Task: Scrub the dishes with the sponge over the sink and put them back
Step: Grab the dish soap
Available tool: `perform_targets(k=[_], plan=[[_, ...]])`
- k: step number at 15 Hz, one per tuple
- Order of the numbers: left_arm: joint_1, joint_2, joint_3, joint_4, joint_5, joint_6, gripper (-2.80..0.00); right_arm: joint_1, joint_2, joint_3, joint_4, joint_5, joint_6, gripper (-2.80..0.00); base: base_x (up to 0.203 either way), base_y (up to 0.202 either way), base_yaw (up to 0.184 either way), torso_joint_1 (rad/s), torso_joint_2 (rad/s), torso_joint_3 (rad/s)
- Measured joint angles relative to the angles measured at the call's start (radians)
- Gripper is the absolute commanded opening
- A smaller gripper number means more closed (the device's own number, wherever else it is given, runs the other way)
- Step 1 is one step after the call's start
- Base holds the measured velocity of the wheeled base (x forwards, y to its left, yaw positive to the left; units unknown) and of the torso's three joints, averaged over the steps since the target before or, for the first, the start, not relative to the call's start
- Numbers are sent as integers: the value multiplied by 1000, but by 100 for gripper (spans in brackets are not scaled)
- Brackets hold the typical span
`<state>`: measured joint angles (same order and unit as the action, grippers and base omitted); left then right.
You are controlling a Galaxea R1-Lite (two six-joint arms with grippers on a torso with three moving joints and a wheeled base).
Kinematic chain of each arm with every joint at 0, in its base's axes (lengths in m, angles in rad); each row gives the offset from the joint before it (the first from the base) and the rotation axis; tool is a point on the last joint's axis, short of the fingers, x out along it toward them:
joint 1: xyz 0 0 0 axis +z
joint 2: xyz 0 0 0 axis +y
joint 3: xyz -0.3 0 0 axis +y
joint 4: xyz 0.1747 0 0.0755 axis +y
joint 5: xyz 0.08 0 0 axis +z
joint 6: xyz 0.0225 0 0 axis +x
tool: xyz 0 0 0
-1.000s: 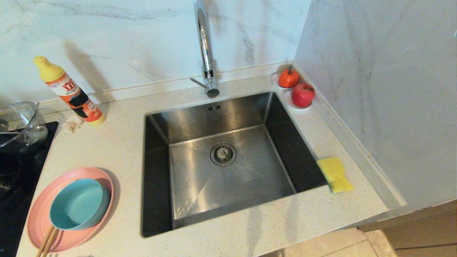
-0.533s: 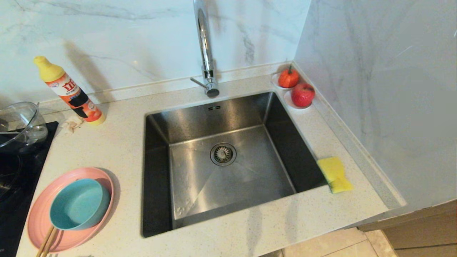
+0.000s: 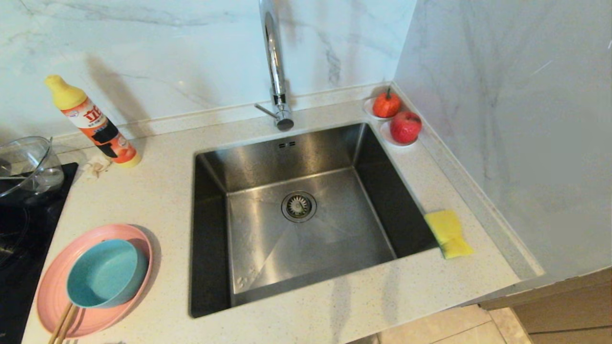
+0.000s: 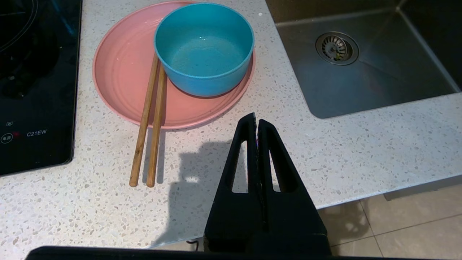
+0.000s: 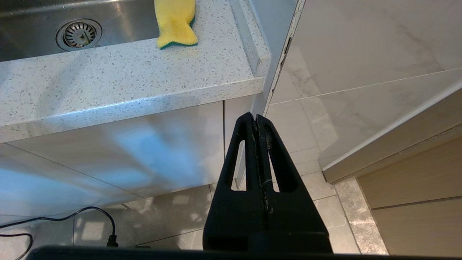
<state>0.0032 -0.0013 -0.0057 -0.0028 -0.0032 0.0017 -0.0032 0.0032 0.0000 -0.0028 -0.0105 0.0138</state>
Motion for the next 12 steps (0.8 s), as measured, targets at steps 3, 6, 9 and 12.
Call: perform_targets(k=[3,6,9,12], plan=[[0,0,0,0,0,0,-280,0,0,0,0,0,0,-280,0,0,0,0,0,0],[0,0,0,2,-1,3,-280,0,0,0,0,0,0,-280,0,0,0,0,0,0],[0,0,2,4,2,35,-280,0,0,0,0,0,0,-280,0,0,0,0,0,0],[1,0,-14,3,4,51,-280,0,0,0,0,0,0,-280,0,0,0,0,0,0]])
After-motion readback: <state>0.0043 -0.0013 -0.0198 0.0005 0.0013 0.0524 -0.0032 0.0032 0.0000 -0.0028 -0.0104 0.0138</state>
